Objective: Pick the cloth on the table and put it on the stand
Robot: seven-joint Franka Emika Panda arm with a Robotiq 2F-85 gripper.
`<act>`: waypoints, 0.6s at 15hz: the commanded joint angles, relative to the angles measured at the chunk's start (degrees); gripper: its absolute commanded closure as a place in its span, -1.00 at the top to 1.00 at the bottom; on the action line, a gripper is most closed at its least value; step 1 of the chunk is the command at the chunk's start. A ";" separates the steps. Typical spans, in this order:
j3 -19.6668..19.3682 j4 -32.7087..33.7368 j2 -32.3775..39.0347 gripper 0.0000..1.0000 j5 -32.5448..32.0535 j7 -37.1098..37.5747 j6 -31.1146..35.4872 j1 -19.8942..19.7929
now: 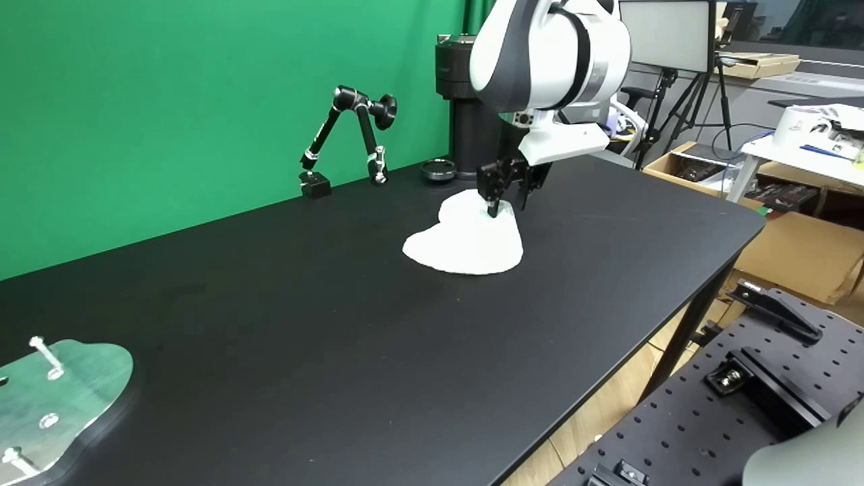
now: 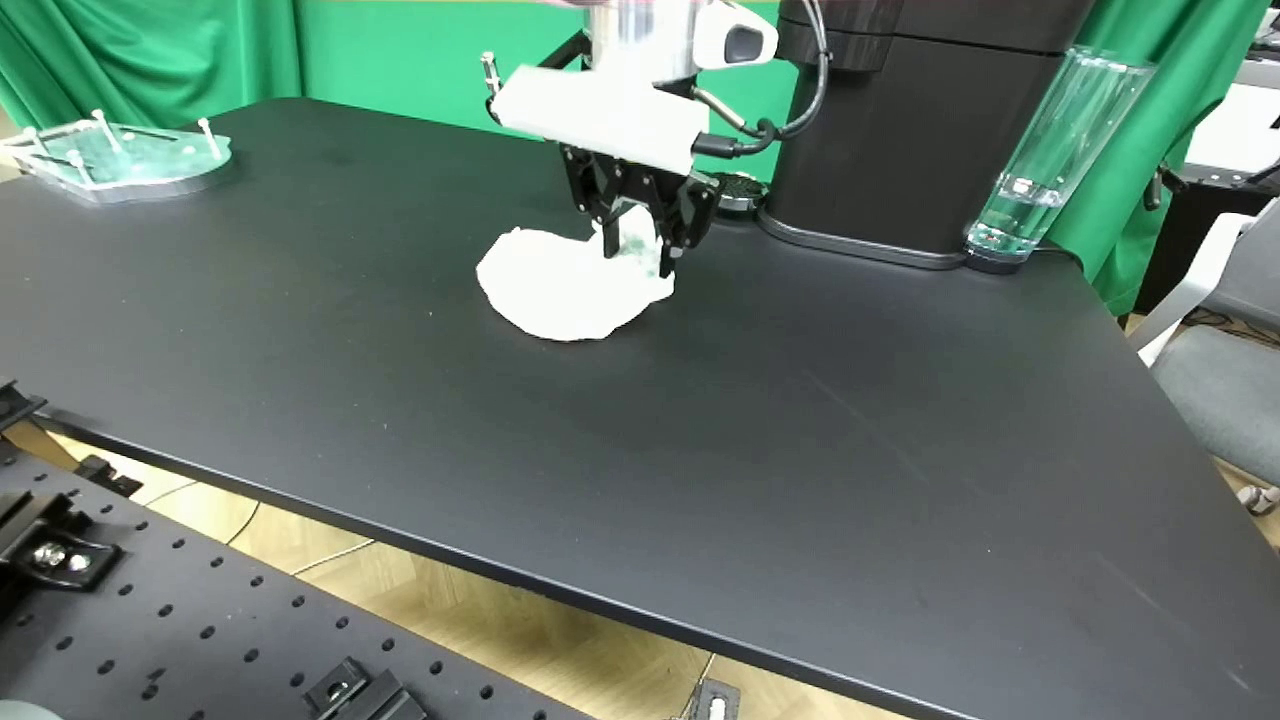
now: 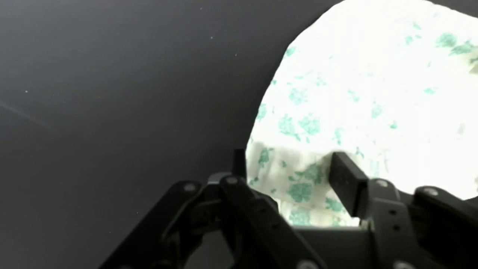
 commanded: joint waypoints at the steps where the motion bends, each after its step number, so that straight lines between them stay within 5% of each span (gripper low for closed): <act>1: 1.54 2.22 1.88 -0.38 0.39 0.62 0.08 -1.57; 5: 2.21 3.28 2.22 -0.94 0.47 0.78 -1.11 -1.98; 9: 1.21 5.96 1.22 -1.00 -0.69 2.59 -6.83 -0.62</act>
